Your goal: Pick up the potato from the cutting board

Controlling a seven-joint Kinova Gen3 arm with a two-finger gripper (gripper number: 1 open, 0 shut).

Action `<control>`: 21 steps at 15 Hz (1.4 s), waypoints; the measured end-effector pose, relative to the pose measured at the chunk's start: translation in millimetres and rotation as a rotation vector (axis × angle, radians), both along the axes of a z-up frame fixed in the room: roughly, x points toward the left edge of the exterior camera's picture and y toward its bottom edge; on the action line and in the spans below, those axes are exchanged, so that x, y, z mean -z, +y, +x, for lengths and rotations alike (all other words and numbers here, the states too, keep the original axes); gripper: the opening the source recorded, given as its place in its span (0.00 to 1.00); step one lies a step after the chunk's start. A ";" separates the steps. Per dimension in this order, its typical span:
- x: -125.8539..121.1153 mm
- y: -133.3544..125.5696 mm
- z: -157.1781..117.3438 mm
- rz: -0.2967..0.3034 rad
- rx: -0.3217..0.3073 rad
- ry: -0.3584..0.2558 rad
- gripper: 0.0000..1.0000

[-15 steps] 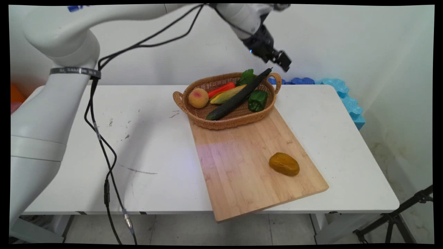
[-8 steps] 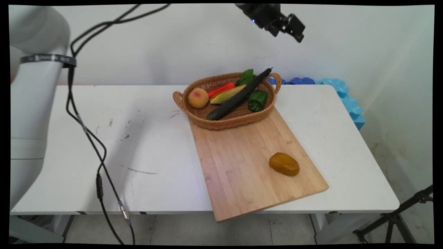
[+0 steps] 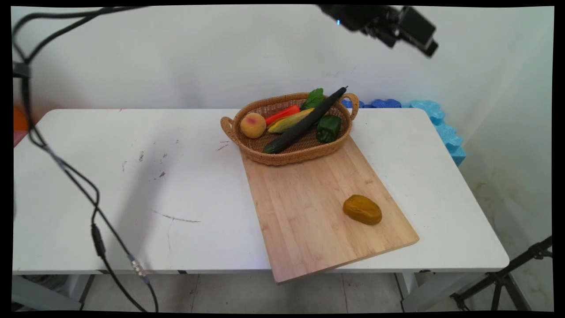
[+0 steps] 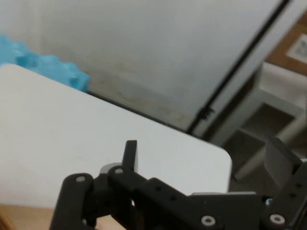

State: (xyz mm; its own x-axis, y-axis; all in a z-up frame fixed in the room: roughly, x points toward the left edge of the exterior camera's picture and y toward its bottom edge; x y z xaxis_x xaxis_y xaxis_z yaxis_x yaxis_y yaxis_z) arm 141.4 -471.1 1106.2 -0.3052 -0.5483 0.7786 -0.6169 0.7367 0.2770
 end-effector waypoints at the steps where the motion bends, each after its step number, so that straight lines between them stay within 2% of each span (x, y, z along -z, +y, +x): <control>1: 14.1 22.7 -5.1 -0.007 0.029 -0.044 1.00; 5: 50.2 46.5 -11.8 -0.018 0.066 -0.133 1.00; 9: 97.8 54.0 -17.1 -0.014 0.102 -0.220 1.00; 12: 127.3 53.2 -20.4 -0.028 0.135 -0.280 1.00; 16: 174.2 43.2 -26.8 -0.081 0.211 -0.376 1.00; 19: 198.4 36.5 -31.6 -0.104 0.263 -0.412 1.00; 21: 221.9 32.3 -39.2 -0.117 0.339 -0.432 1.00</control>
